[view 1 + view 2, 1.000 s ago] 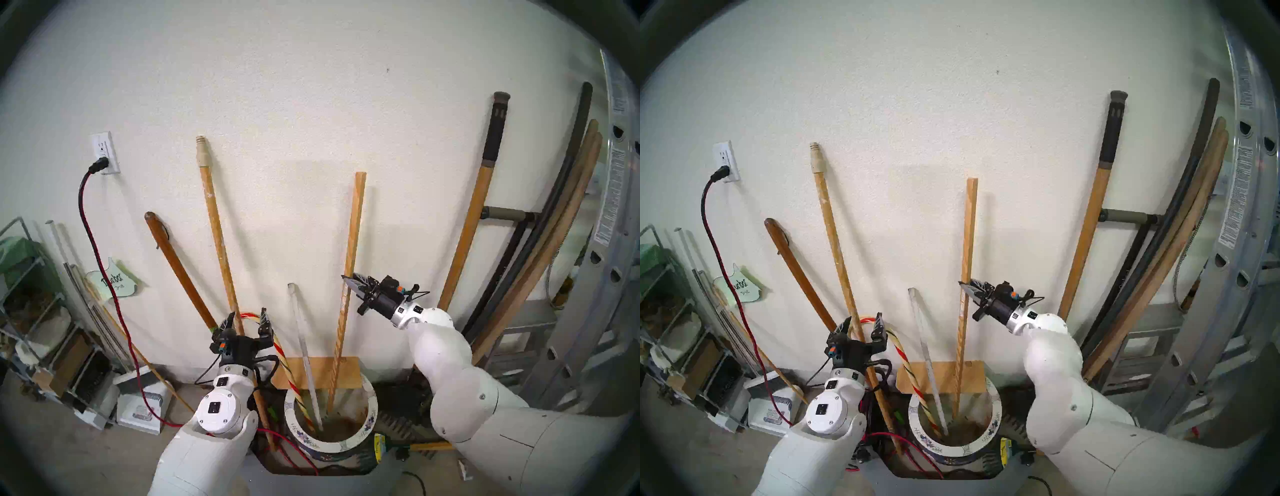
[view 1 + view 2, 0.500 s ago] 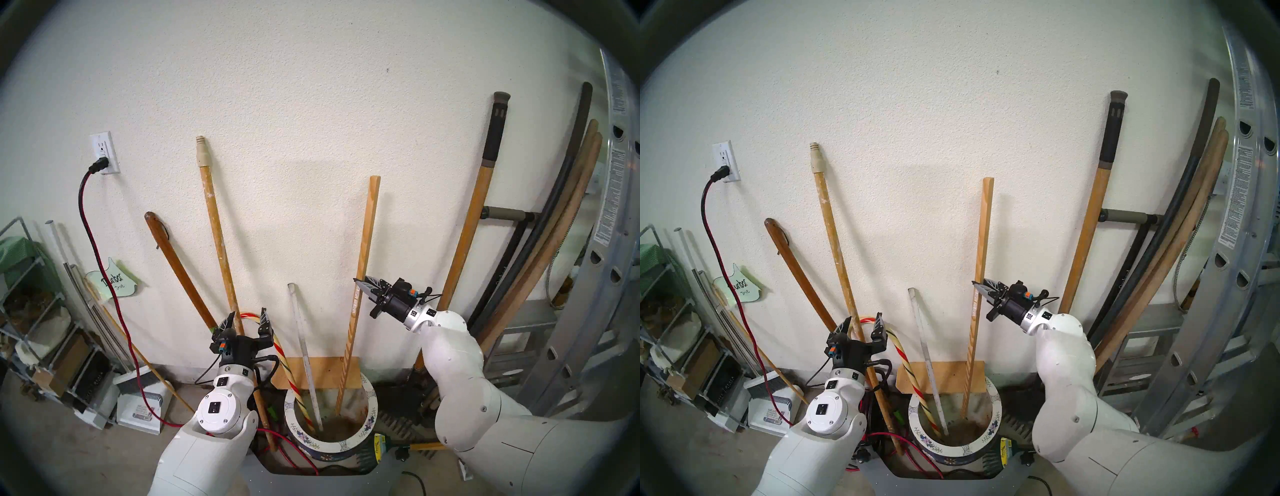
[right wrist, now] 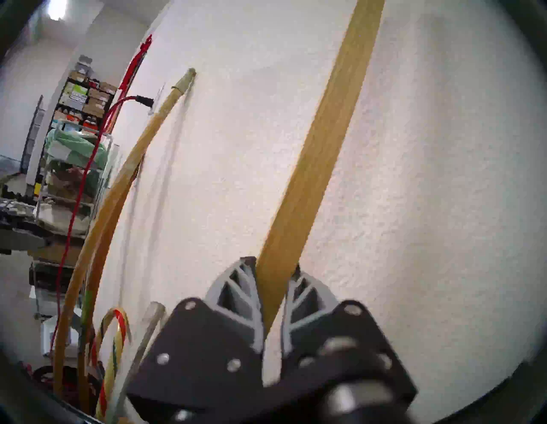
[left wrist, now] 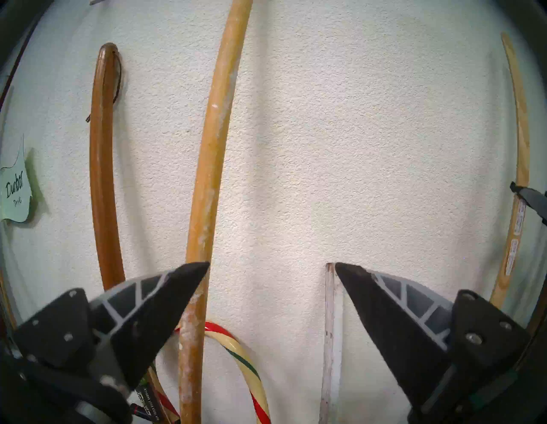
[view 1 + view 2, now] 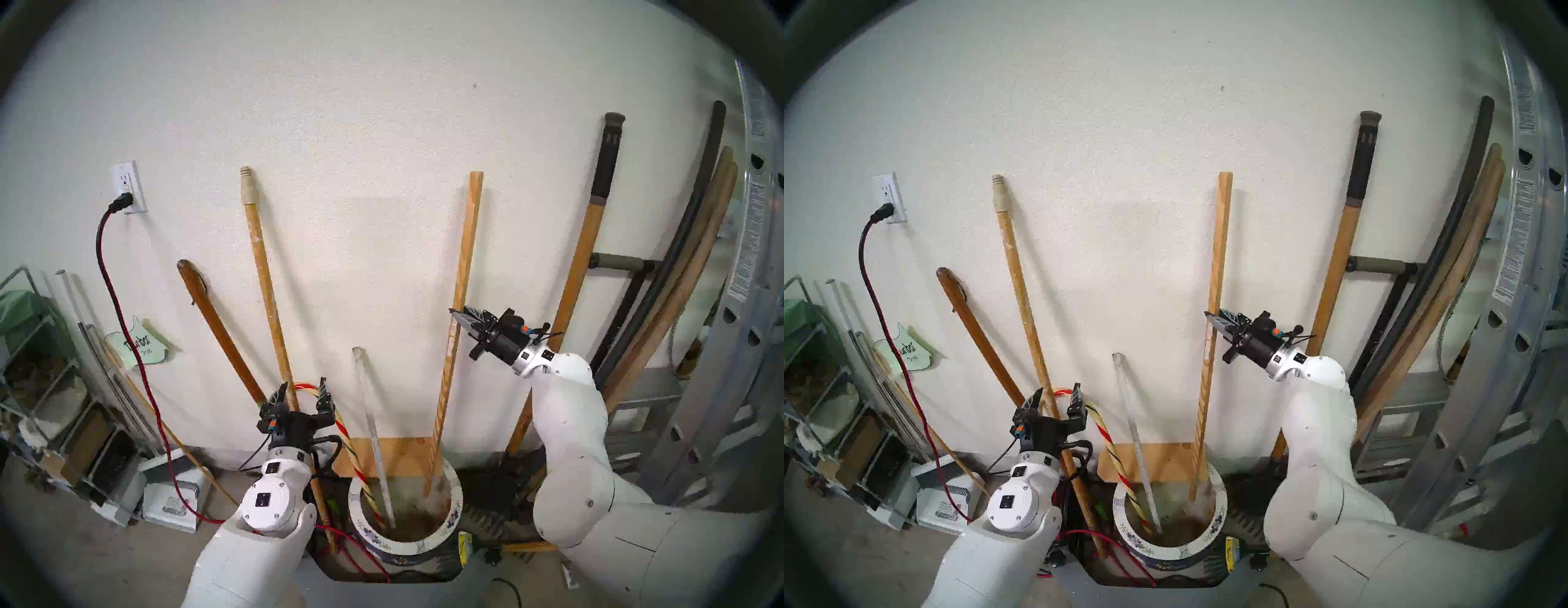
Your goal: Take wooden sticks or brooms out of the pot
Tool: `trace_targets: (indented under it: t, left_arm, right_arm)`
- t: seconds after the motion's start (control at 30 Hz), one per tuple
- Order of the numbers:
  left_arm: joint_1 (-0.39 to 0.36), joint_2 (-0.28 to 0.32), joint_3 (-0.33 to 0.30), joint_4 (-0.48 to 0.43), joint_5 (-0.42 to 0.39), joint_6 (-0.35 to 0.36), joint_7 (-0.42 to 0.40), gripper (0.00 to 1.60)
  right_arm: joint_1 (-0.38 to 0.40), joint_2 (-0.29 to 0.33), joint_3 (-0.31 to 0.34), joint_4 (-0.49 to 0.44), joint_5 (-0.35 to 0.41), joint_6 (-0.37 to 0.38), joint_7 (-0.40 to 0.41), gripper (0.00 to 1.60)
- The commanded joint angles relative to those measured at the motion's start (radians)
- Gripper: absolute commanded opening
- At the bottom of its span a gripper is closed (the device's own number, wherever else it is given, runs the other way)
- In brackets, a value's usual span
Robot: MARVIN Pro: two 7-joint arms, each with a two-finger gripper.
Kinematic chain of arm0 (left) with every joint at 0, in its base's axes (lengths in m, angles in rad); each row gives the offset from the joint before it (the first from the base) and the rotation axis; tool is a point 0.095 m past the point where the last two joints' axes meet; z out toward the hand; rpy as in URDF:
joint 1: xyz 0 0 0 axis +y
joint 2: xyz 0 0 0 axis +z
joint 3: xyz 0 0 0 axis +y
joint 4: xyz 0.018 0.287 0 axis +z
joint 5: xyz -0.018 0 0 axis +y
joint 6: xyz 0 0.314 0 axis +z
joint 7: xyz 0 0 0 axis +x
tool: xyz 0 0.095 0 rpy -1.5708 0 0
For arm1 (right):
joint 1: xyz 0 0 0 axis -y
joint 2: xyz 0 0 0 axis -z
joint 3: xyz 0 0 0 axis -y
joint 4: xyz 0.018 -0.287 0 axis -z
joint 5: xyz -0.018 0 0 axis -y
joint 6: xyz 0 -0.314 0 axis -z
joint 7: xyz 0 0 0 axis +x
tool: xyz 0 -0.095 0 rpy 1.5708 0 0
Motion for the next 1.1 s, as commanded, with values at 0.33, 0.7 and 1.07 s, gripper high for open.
trace_targets:
  t: [0.33, 0.7, 1.07]
  left_arm:
    - [-0.001, 0.0, -0.002, -0.002, 0.0, -0.001, -0.001, 1.6]
    - [0.0, -0.001, -0.003, -0.002, 0.001, -0.001, -0.001, 1.6]
    - [0.0, -0.001, -0.003, -0.002, 0.001, -0.001, -0.002, 1.6]
  right_arm:
    - [0.035, -0.006, -0.018, -0.244, 0.087, 0.101, 0.121, 0.0]
    - [-0.01, 0.021, 0.01, -0.395, 0.13, 0.235, 0.224, 0.0]
    - [-0.103, 0.039, 0.061, -0.562, 0.175, 0.418, 0.224, 0.0]
